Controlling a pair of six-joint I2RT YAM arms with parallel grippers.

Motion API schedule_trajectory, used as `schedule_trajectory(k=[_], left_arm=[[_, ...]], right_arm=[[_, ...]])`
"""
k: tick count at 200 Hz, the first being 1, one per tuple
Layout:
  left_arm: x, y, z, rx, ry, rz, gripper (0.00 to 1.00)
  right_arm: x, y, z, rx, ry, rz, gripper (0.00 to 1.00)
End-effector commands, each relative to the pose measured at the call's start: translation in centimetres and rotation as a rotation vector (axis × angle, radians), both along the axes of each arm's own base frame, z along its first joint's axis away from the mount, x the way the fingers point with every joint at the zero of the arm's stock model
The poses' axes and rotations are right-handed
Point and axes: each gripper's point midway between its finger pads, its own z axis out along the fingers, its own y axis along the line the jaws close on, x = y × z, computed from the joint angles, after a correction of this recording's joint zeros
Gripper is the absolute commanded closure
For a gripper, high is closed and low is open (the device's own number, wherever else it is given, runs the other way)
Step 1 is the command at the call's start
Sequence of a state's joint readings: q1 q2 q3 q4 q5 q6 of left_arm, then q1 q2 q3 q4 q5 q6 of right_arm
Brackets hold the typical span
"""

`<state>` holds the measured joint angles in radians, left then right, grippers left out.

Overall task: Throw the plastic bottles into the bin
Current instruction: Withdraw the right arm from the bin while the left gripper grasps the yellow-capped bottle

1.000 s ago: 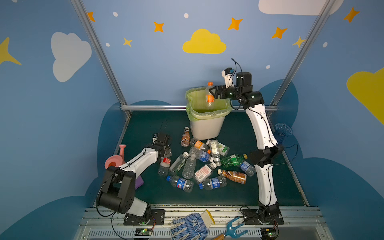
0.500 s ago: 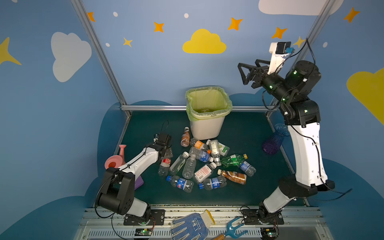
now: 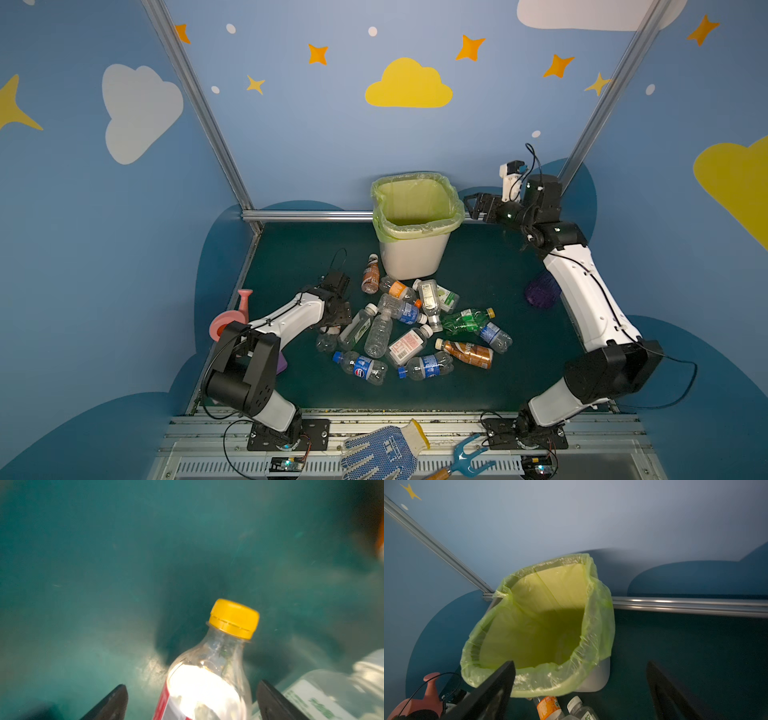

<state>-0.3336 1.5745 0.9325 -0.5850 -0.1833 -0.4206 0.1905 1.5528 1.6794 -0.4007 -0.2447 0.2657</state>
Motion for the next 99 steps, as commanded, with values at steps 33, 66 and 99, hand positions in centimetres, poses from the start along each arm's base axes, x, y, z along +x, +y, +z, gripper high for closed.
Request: schedule_trajectory(k=[33,66,99], left_arm=[[0.1,0.1,-1.2,-0.018,0.084,0.023,0.17],[0.3,0.5,-1.7,-0.036,0.097,0.046,0.26],[0.5,0.6,-1.7,-0.05,0.102,0.051,0.38]], right_arm=[[-3.9,-5.0,-2.4,0.043,0.02,-0.12,0.02],[-5.4,-8.0,-6.8,0.063,0.113,-0.204,0.02],[-7.0,-9.9,-9.7,0.084,0.174,-0.263,0.02]])
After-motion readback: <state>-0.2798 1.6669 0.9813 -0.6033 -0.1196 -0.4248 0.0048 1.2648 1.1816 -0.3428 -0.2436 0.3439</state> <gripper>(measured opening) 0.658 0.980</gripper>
